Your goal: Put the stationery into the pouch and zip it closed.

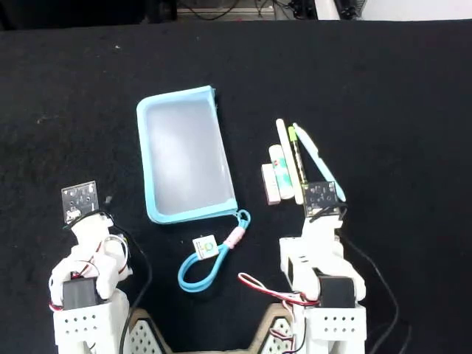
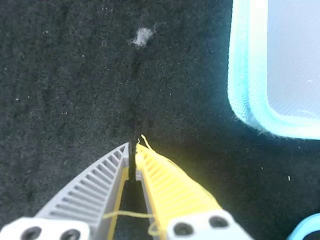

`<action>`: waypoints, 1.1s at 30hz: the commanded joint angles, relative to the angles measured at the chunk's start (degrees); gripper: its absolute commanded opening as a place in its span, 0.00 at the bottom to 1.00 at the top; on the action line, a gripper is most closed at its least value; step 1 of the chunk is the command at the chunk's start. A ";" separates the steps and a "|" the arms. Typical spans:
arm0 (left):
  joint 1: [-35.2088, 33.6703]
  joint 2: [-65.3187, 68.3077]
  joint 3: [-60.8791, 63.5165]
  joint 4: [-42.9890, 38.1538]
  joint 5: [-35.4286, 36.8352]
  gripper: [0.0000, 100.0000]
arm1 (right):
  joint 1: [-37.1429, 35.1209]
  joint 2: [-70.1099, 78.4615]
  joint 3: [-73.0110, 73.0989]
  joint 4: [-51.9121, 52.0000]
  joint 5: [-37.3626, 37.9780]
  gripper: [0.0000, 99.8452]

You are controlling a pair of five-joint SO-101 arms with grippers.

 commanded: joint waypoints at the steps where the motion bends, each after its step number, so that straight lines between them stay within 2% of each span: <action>1: 0.13 -0.26 1.45 0.26 0.09 0.03 | -0.70 -5.49 -0.31 0.44 -0.18 0.02; 7: 0.13 -0.44 1.45 -1.76 0.00 0.03 | -0.70 -5.58 -0.31 0.18 -0.09 0.03; 12: -0.48 -0.44 1.45 -12.04 0.00 0.03 | -0.44 -5.49 -0.31 -6.95 -0.09 0.03; 17: -0.48 -0.44 1.45 -26.81 -0.09 0.03 | -0.35 -5.49 -0.31 -11.16 0.44 0.03; 19: -0.13 -0.35 1.45 -31.56 -1.67 0.03 | -0.35 -5.49 -0.31 -11.78 4.84 0.03; 22: -0.04 -0.35 1.45 -39.47 -11.43 0.03 | -0.35 -5.49 -0.31 -14.68 15.65 0.02; 25: 0.66 -0.35 1.45 -47.38 -18.73 0.03 | -0.44 -5.49 -0.31 -16.70 22.33 0.02; 28: 2.15 -0.18 1.45 -50.99 -16.88 0.03 | -0.70 -5.32 -0.31 -15.82 22.77 0.02; 33: 1.80 -0.26 1.45 -44.22 -5.45 0.03 | -0.70 -5.58 -0.31 -13.63 22.77 0.02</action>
